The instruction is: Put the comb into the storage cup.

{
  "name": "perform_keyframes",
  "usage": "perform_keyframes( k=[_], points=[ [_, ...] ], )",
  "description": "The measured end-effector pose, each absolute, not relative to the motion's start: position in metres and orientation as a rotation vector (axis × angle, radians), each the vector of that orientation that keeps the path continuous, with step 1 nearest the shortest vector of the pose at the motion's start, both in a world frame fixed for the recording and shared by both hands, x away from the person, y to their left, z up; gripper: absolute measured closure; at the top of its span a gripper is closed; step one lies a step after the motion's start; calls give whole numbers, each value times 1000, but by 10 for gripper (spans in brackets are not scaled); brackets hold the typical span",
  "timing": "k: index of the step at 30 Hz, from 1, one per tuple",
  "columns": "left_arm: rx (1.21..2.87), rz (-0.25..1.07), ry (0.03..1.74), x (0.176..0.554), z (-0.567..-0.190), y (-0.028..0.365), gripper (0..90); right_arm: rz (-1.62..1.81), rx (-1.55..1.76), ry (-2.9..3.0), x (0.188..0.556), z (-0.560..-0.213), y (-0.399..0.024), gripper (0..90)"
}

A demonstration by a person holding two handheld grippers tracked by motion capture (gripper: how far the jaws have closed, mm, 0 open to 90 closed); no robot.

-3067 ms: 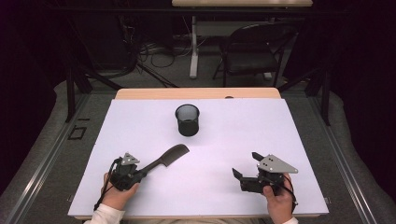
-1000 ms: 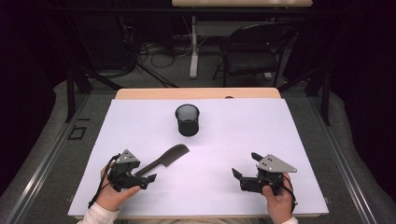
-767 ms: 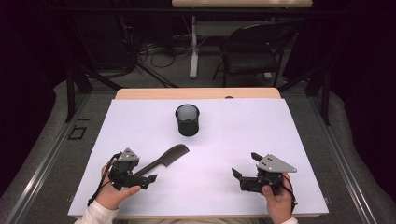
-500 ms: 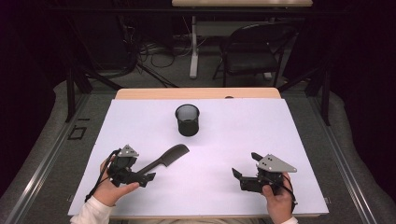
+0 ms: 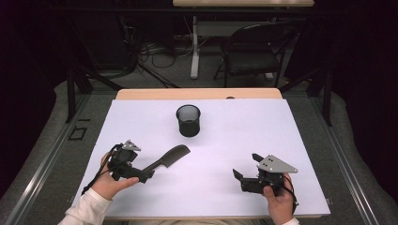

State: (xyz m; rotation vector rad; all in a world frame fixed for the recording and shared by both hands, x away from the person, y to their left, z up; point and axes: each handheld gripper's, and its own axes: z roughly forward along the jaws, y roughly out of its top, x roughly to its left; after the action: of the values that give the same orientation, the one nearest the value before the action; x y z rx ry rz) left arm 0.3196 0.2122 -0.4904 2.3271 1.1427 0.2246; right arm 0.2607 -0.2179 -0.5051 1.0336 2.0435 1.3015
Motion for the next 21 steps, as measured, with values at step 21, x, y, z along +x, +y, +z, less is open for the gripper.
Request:
perform_keyframes(
  k=[21],
  points=[
    [2495, 207, 1131, 333, -489, 207, 2, 1301, 1029, 2052, 261, -506, -217, 122]
  ],
)
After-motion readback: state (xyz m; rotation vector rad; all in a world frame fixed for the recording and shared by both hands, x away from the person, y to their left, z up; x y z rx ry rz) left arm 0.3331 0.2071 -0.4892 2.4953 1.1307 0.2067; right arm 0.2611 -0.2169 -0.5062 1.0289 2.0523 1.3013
